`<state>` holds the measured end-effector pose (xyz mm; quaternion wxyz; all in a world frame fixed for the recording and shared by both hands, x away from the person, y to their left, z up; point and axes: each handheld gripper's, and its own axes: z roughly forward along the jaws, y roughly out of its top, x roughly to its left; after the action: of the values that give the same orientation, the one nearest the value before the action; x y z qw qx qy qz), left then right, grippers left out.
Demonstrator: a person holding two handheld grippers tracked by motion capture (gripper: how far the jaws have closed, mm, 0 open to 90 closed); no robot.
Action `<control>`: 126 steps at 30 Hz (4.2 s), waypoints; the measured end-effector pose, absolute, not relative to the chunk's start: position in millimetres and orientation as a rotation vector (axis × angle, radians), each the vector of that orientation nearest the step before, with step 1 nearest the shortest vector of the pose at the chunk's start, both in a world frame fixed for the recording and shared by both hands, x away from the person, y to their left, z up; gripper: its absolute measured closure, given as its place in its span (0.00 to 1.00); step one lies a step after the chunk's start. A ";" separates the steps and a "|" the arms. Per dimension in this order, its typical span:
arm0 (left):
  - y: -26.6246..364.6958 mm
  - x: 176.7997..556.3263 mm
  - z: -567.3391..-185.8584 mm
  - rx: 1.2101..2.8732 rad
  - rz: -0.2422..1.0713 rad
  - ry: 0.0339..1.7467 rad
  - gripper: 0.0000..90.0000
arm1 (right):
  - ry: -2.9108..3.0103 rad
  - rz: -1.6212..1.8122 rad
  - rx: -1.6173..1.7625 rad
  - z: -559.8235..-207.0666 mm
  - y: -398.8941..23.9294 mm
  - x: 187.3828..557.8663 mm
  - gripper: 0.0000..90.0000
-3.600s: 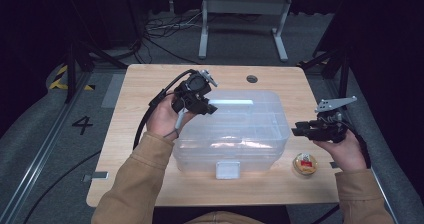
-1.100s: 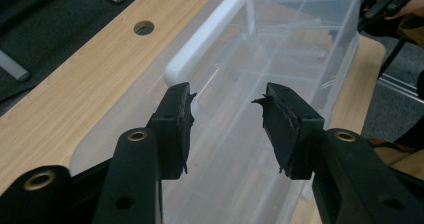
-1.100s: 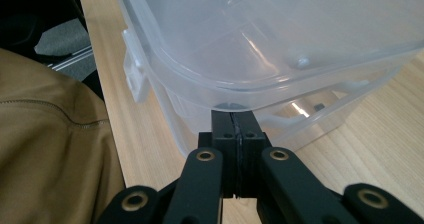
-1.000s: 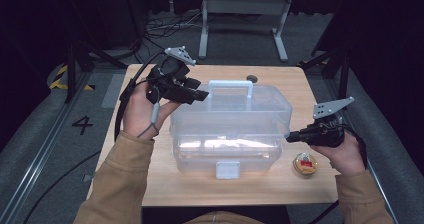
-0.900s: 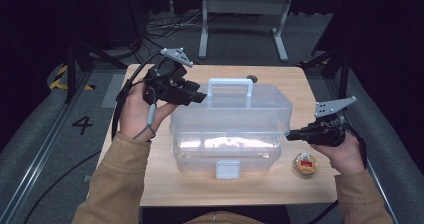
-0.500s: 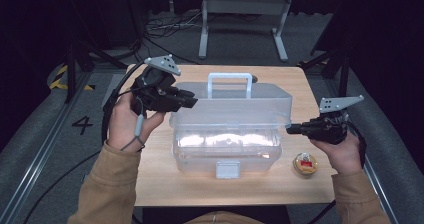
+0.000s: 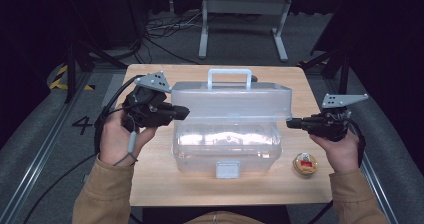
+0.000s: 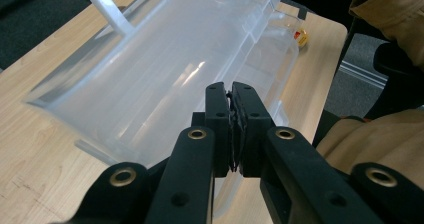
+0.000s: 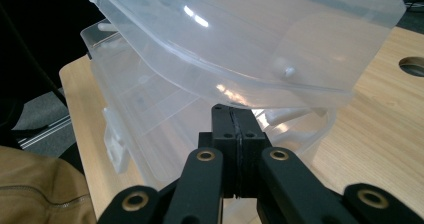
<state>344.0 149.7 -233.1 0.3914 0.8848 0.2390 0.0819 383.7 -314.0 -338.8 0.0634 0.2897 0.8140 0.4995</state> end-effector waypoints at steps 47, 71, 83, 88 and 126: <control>165.5 367.1 -317.7 2.091 0.268 0.866 0.99 | 2.321 1.537 0.913 -340.4 -306.5 379.9 1.00; 167.0 368.4 -318.8 2.028 0.298 0.886 1.00 | 2.275 1.515 0.956 -345.1 -317.1 374.4 0.84; 167.9 371.8 -316.5 2.017 0.311 0.878 1.00 | 2.117 1.520 1.032 -345.7 -316.1 371.6 0.47; 167.2 372.2 -315.4 2.018 0.316 0.880 1.00 | 2.105 1.472 1.037 -346.0 -307.4 372.0 0.45; 165.8 379.1 -311.3 2.012 0.297 0.842 0.99 | 1.848 1.269 1.093 -343.5 -248.2 401.7 0.55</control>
<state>379.1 165.8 -311.3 0.4531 0.8149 0.3409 0.1204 401.7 -248.2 -343.5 0.3183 0.4154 0.7025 0.4823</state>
